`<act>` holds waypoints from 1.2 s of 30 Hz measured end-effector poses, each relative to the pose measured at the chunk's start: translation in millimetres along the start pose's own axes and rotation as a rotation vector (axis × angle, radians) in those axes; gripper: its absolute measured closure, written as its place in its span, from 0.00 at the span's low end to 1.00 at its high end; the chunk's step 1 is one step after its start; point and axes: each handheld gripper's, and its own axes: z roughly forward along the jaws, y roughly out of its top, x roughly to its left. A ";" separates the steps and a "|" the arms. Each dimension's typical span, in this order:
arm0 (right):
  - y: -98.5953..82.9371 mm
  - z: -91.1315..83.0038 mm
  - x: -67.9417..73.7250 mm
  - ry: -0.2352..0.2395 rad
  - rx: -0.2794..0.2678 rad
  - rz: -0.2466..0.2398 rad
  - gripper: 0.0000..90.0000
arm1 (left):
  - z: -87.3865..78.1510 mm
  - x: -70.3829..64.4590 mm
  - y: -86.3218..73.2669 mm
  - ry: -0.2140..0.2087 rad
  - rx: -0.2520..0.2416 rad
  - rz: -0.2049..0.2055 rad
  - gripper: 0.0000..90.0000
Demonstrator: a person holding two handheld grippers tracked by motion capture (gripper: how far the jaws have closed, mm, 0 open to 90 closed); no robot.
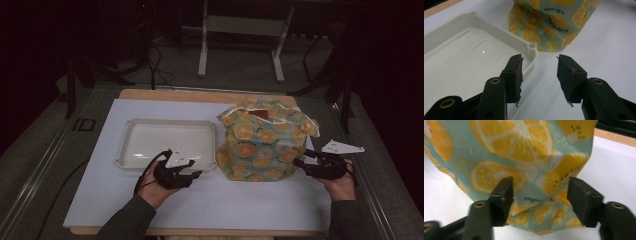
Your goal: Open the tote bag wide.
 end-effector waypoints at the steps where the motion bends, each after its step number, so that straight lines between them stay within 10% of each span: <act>1: 0.0 0.0 0.0 0.000 0.000 0.000 0.46 | 1.3 -0.3 2.0 -0.002 -0.002 0.000 0.61; 17: 4.3 4.1 1.0 0.024 -0.021 -0.004 0.98 | 21.6 -9.5 35.7 -0.063 -0.041 0.005 0.60; 36: 0.2 -4.9 13.2 0.009 -0.028 -0.039 1.00 | 32.2 -18.9 73.7 -0.068 -0.063 0.067 0.56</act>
